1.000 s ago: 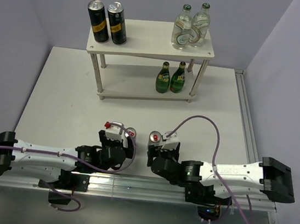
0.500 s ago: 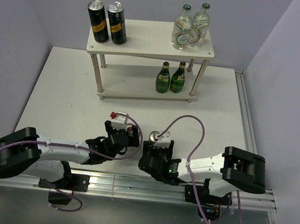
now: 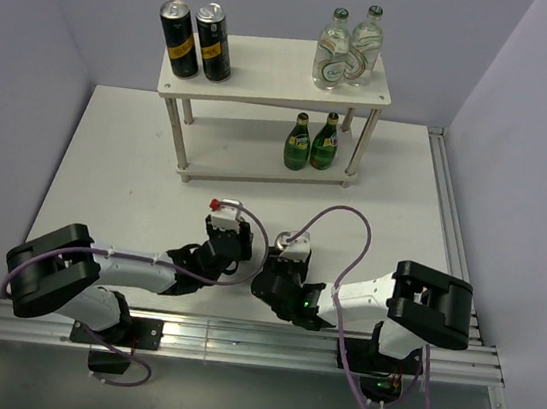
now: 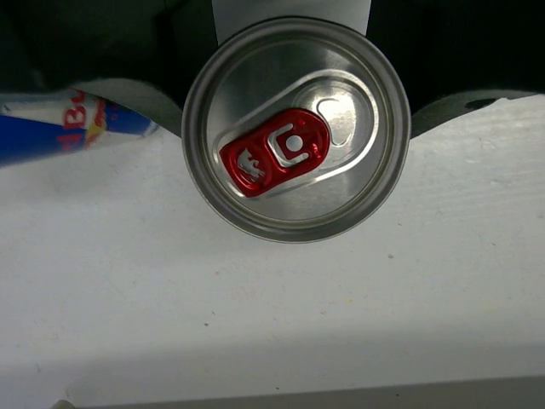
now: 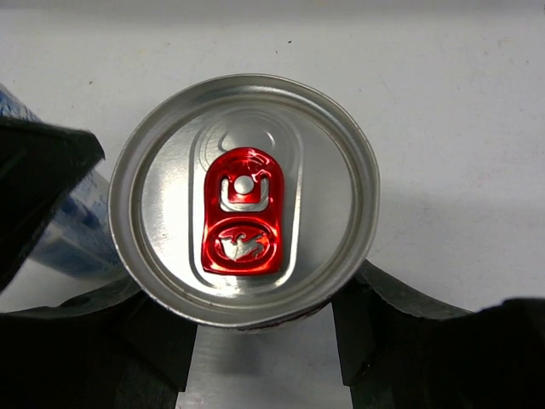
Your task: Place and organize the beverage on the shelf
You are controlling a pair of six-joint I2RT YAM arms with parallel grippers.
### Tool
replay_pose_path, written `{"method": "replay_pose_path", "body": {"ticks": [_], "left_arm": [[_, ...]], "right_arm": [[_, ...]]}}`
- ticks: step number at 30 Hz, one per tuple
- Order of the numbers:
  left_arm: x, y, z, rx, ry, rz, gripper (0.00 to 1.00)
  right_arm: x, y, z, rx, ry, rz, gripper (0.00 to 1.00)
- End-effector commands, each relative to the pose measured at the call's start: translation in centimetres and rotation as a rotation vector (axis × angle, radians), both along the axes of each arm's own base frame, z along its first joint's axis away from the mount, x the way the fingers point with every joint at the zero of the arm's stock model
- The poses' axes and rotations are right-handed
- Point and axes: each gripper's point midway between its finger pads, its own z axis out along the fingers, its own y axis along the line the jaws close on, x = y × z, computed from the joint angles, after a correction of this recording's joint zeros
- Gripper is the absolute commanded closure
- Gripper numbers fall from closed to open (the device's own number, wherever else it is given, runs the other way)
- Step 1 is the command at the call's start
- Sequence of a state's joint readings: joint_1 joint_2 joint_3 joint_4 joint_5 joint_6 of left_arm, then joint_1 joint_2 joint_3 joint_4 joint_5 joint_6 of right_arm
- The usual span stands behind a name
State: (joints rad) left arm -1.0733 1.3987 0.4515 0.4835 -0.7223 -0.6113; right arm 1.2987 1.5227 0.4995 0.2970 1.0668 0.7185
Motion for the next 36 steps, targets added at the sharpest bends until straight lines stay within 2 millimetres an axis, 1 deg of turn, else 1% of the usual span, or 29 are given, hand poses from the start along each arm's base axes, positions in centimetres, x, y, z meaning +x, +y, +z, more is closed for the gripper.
{"method": "replay_pose_path", "body": {"ticks": [1,2,3,4,5,6,7,8,9,10,11,12,14,15,16,17,18,19,20,23,24,26,31,34,35,36], "left_arm": [[2.7,0.2,3.4,-0.006,-0.061,0.025,1.0],[3.2,0.4,3.8,-0.002,-0.057,0.02,1.0],[4.2,0.2,5.2,-0.017,-0.071,0.029,1.0],[5.8,1.7,5.9,-0.001,-0.083,0.072,1.0],[6.8,1.7,7.3,-0.017,-0.103,0.081,1.0],[8.1,2.7,7.9,-0.022,-0.115,0.108,1.0],[8.9,3.1,8.6,-0.015,-0.132,0.11,1.0],[9.8,3.3,9.8,-0.03,-0.153,0.121,1.0],[11.0,4.1,10.0,-0.026,-0.157,0.142,1.0],[11.7,4.4,10.4,-0.017,-0.166,0.15,1.0],[12.6,4.6,11.3,-0.027,-0.183,0.163,1.0],[13.7,5.4,11.3,-0.025,-0.187,0.184,1.0],[15.0,6.1,12.2,-0.03,-0.213,0.217,1.0],[16.1,6.8,12.0,-0.021,-0.217,0.234,1.0],[16.7,7.1,12.1,-0.014,-0.222,0.249,1.0],[17.5,7.3,12.8,-0.013,-0.24,0.262,1.0],[18.4,8.0,12.3,0.004,-0.234,0.283,1.0],[19.0,8.1,12.4,0.008,-0.242,0.286,1.0],[19.9,8.7,12.1,0.009,-0.24,0.3,1.0],[21.4,9.6,12.2,0.003,-0.25,0.314,1.0],[21.9,10.2,11.8,0.023,-0.25,0.325,1.0],[22.4,10.6,12.1,0.026,-0.267,0.338,1.0],[23.6,12.1,11.7,0.072,-0.27,0.365,1.0],[24.1,12.2,11.7,0.099,-0.276,0.364,1.0],[24.3,12.2,11.1,0.109,-0.268,0.365,1.0],[24.3,12.3,11.0,0.116,-0.268,0.375,1.0]], "right_arm": [[1.1,1.2,3.4,0.101,-0.065,-0.041,1.0],[1.1,1.3,4.0,0.11,-0.072,-0.042,1.0],[1.2,1.4,4.4,0.109,-0.077,-0.038,1.0],[1.3,1.5,4.9,0.117,-0.083,-0.037,1.0],[1.4,1.8,5.4,0.113,-0.087,-0.029,1.0],[1.5,1.9,5.9,0.121,-0.092,-0.029,1.0],[1.7,2.0,6.2,0.12,-0.095,-0.03,1.0],[1.8,2.1,6.6,0.121,-0.097,-0.028,1.0],[2.0,2.0,6.7,0.12,-0.097,-0.032,1.0],[2.1,2.0,6.9,0.126,-0.099,-0.032,1.0],[2.2,2.0,7.0,0.127,-0.098,-0.032,1.0],[2.4,1.7,7.1,0.13,-0.097,-0.037,1.0],[2.6,1.5,7.0,0.128,-0.094,-0.038,1.0],[2.7,1.5,7.1,0.13,-0.093,-0.038,1.0],[2.7,1.3,7.0,0.126,-0.091,-0.041,1.0],[2.8,1.2,6.9,0.127,-0.09,-0.045,1.0],[2.8,1.0,6.8,0.124,-0.088,-0.047,1.0],[2.8,0.9,6.8,0.126,-0.087,-0.048,1.0],[2.8,0.8,6.7,0.126,-0.084,-0.051,1.0],[3.1,0.7,6.8,0.122,-0.084,-0.06,1.0],[3.1,0.7,6.8,0.122,-0.084,-0.058,1.0],[3.3,0.7,6.9,0.12,-0.086,-0.061,1.0],[3.7,0.8,6.9,0.112,-0.083,-0.065,1.0],[3.9,1.0,6.9,0.109,-0.083,-0.069,1.0],[3.9,1.1,7.0,0.114,-0.085,-0.067,1.0],[4.1,1.1,7.0,0.111,-0.084,-0.068,1.0]]}}
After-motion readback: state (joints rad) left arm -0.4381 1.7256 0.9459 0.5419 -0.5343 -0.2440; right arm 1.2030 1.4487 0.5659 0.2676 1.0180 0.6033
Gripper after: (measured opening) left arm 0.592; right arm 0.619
